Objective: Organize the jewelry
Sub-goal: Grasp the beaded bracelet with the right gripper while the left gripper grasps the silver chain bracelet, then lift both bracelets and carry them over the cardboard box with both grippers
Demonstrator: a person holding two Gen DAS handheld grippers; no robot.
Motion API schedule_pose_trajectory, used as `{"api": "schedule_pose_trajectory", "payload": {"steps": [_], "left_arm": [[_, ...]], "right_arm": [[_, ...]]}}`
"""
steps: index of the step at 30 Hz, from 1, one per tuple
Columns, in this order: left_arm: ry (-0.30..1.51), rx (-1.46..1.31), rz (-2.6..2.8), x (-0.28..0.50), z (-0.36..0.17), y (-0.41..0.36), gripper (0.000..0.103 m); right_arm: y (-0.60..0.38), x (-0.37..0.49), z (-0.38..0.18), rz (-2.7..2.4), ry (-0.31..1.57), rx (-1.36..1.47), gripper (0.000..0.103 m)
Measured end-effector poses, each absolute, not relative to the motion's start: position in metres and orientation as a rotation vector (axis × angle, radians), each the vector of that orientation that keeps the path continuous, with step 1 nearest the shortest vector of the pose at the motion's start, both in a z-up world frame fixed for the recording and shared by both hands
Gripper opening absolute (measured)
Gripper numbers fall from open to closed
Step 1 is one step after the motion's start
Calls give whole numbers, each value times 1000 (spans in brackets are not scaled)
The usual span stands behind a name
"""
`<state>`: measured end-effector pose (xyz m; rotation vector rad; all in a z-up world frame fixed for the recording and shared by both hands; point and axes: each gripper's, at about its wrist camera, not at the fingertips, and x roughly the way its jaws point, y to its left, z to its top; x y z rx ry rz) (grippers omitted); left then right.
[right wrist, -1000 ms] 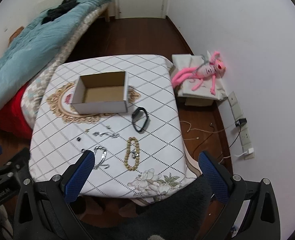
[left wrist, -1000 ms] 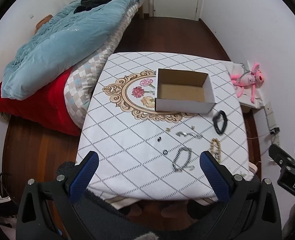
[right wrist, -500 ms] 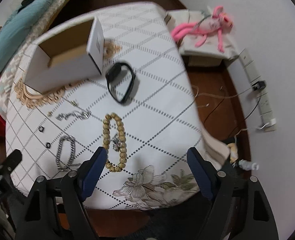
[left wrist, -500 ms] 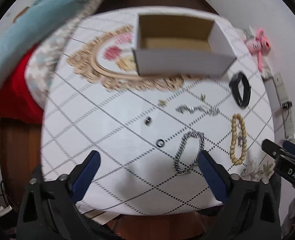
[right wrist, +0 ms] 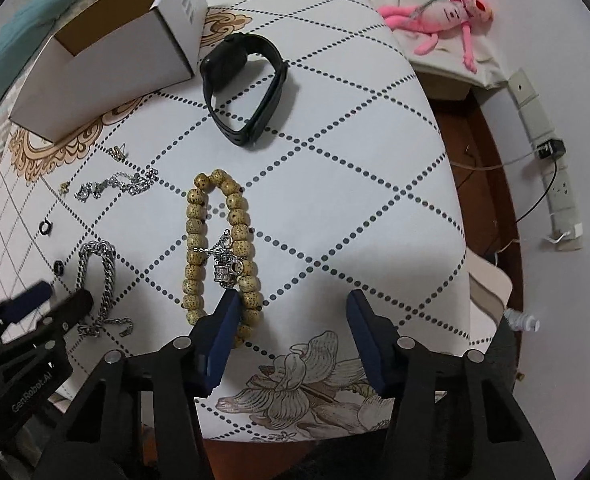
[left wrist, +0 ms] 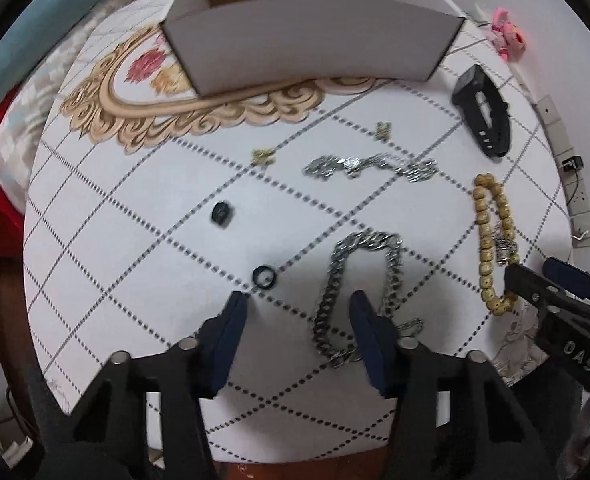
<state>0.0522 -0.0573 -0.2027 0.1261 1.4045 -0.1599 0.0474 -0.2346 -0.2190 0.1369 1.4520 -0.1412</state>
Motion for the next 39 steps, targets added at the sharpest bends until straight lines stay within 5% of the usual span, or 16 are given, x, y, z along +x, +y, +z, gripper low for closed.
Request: {"api": "schedule_pose_trajectory", "payload": {"steps": [4,6,8,10,39], "left_arm": [[1371,159,-203,48,-199,-69,6],[1373,144,-208,48,-197,-68,6],[1374,103,-213,46,-196,-60,6],[1375,79,-208,48,-192,-52,6],[1149,-126,-293,82,-82,-24,0]], "right_arm": [[-229,46,-217,-144,1436,99,52],[-229,45,-216,-140,1417,90,47],[-229,42,-213,-145,1401,87,23],[-231,42,-213,-159,1396,86,10],[-235,62,-111,74,1180,366,9]]}}
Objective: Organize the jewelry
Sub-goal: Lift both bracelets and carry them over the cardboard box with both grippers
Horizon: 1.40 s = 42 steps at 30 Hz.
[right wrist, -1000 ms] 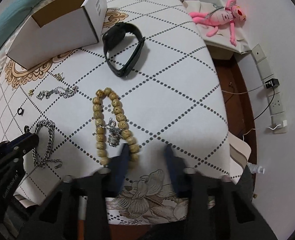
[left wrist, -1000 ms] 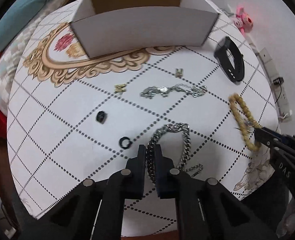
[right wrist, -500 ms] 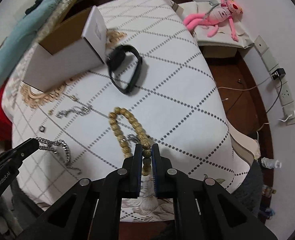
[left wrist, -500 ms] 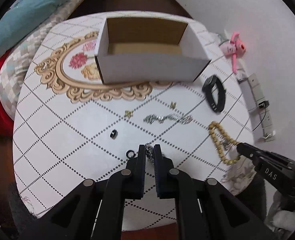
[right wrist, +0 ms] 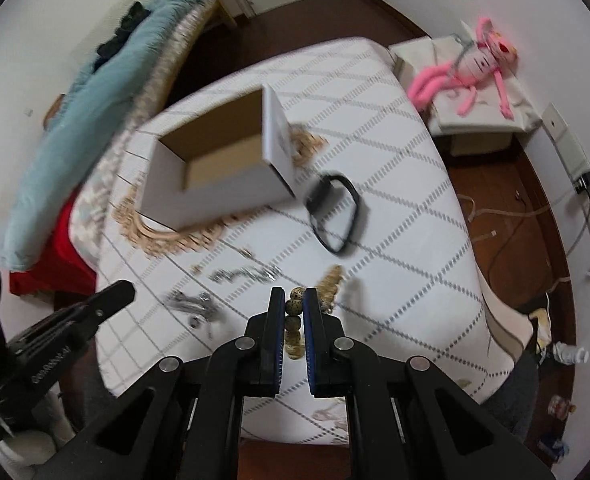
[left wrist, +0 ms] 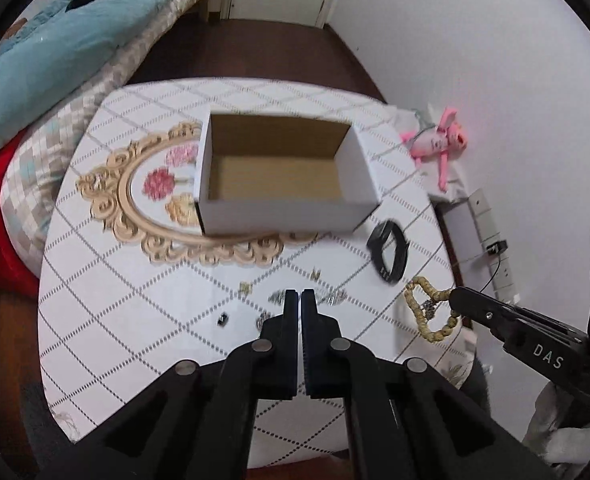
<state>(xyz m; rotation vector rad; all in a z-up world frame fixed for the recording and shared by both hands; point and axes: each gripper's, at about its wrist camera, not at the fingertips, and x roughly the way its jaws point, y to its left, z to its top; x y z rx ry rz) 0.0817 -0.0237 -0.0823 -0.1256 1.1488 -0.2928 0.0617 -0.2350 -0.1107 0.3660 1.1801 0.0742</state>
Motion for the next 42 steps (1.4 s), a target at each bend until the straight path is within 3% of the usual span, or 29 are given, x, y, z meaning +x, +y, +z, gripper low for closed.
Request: {"api": "schedule_pose_trajectory", "payload": {"steps": [7,9,11,16,27,29,30,42], "left_arm": [[1205,-249,-339,97,-92,-7,3],[1253,-267,-324,96,-111,-4,12],[1291,-257,-312,92,-132,-4,32],[1355,-250,-317,83,-172,-10,32],[1315,-128,-297,87,-188,-31,29],[1291,-106,-297,87,-188,-31,4],[1277,-95,-300,89,-188,-31,2],[1122,-166,-345,80,-127,-15,0]], "right_arm": [[-222,80,-82,137,1135,351,9],[-219,80,-88,148,1150,348,9],[-216,78,-106,147,1188,345,9],[-217,64,-162,114,1296,356,9],[-238,53,-196,39,1341,389,9],[-239,53,-197,37,1341,391,9],[-238,54,-197,36,1342,390,9],[-234,58,-157,94,1267,417,9]]}}
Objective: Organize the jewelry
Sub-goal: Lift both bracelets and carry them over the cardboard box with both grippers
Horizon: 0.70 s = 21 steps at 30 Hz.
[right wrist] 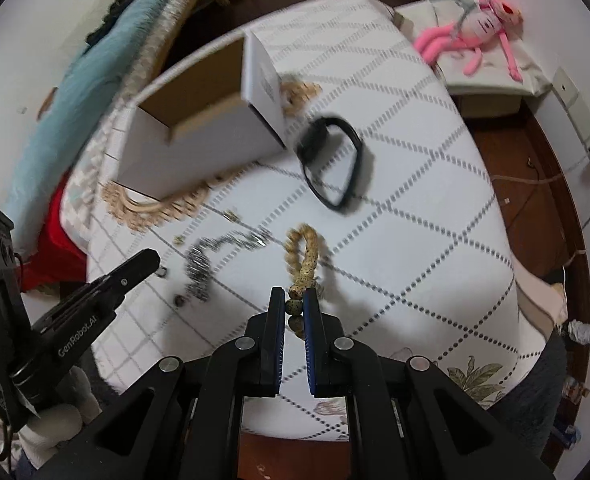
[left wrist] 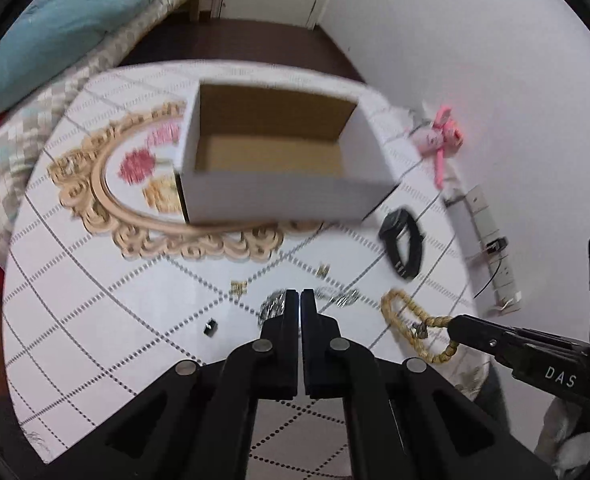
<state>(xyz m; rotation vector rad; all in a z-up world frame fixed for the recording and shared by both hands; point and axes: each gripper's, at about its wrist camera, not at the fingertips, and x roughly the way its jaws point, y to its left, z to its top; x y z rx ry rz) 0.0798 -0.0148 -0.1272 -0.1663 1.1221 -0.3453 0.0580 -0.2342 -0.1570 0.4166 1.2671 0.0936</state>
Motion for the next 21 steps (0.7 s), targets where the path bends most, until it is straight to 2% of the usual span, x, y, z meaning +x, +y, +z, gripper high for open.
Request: {"api": "schedule_pose_trajectory", "payload": {"steps": [5,10,11,13,14,21], "left_arm": [[1073,-209,-377,91,-95,-10,0],[1176,-299,-396,105,-114,-5,5],[1215,-296,-372,107,-126,-5,15],[1264,-313,-362,105,-145,-6,28],[1289,-322,-351,104,-157,-6,31],[1386,-162,-325,92,-199,-37,30]], "right_arm": [[-229,70,-115,156,1196,411,9],[-221,84,-86,181,1138,372,9],[-220,85,-88,177,1140,364,9],[-220,86,-98,170,1160,366,9],[-220,86,-105,164,1173,363,9],[-223,70,-171,98,1298,370,9]]}}
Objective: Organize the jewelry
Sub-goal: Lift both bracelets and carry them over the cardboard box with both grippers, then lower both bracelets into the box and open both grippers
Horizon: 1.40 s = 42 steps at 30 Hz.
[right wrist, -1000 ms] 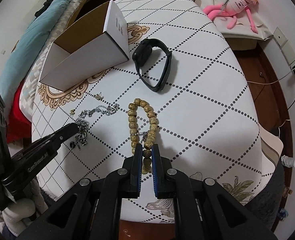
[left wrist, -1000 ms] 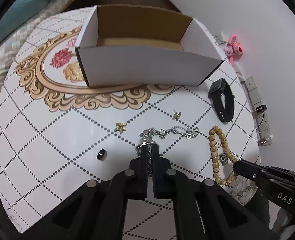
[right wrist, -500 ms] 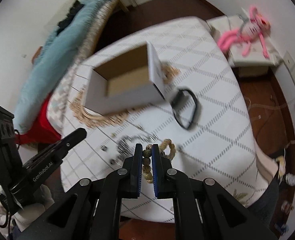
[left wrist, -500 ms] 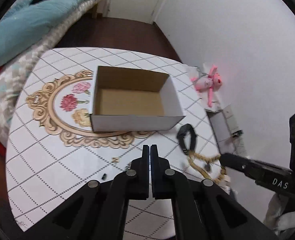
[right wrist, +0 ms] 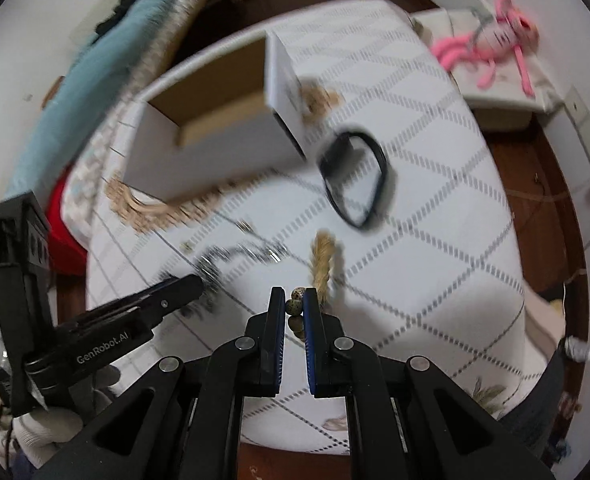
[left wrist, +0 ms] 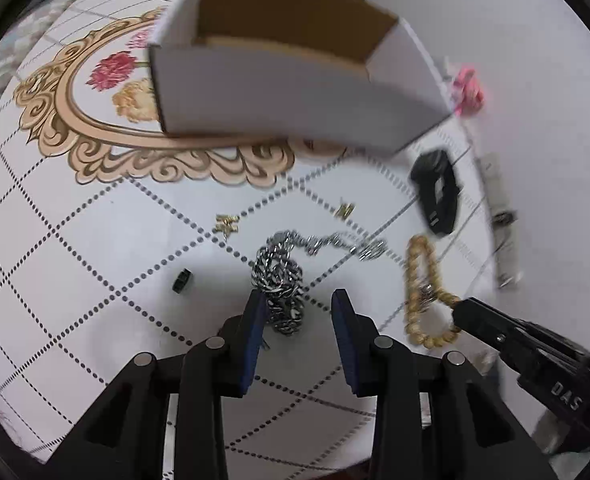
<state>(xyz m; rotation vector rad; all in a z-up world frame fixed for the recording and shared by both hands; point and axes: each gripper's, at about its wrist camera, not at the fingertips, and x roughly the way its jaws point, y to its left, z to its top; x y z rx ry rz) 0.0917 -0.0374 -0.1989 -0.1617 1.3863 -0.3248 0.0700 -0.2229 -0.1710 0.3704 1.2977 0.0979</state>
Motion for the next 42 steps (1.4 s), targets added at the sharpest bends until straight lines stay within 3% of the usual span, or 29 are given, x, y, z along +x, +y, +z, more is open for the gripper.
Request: {"api": "schedule_pose_trajectory", "payload": {"steps": [4,6,10,24,33,42], "left_arm": [[1321,-6,-300,89,-198,-56,29],[1296,49,-290,88,-199,-62,13],[1277,37,-310,86,-197,-62,9],[1168,-201,-373,93,-116,-16,9],[1036,-244,-410,143,-41,-5,9],[1085,-216,-365,220,-56,1,9]], "right_arm": [[-231,61,-196,60,1341,394,9],[-235,58,-202,47,1353,402,9],[-239,59,-201,41,1348,410,9],[-230,78,-104,183,1159,468,9],[-216,119,-42,263,1038,425,9],[-197,200,-63,247,1081,384,9]]}}
